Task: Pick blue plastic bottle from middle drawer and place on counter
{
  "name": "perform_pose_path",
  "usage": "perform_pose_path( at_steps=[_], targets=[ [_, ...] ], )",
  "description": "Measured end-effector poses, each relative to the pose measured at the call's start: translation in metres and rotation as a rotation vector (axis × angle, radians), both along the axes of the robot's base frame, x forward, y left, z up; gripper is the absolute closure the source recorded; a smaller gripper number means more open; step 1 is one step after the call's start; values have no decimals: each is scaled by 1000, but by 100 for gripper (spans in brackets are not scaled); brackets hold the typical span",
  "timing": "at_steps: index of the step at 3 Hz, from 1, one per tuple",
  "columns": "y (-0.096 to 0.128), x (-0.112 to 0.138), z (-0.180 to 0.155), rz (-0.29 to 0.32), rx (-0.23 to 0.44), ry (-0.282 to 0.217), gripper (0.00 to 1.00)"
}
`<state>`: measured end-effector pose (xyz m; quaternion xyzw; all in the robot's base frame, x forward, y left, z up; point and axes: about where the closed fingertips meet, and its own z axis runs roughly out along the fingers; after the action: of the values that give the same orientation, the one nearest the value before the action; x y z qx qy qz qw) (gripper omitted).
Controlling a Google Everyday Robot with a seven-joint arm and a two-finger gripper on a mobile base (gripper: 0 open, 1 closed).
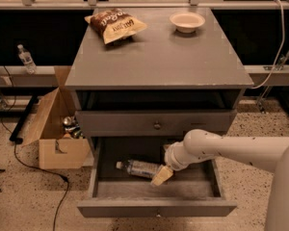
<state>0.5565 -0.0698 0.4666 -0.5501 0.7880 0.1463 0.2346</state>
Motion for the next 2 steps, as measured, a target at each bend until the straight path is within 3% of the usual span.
perform_pose_path(
  at_steps=[2],
  targets=[
    [28, 20, -24, 44, -8, -57, 0]
  ],
)
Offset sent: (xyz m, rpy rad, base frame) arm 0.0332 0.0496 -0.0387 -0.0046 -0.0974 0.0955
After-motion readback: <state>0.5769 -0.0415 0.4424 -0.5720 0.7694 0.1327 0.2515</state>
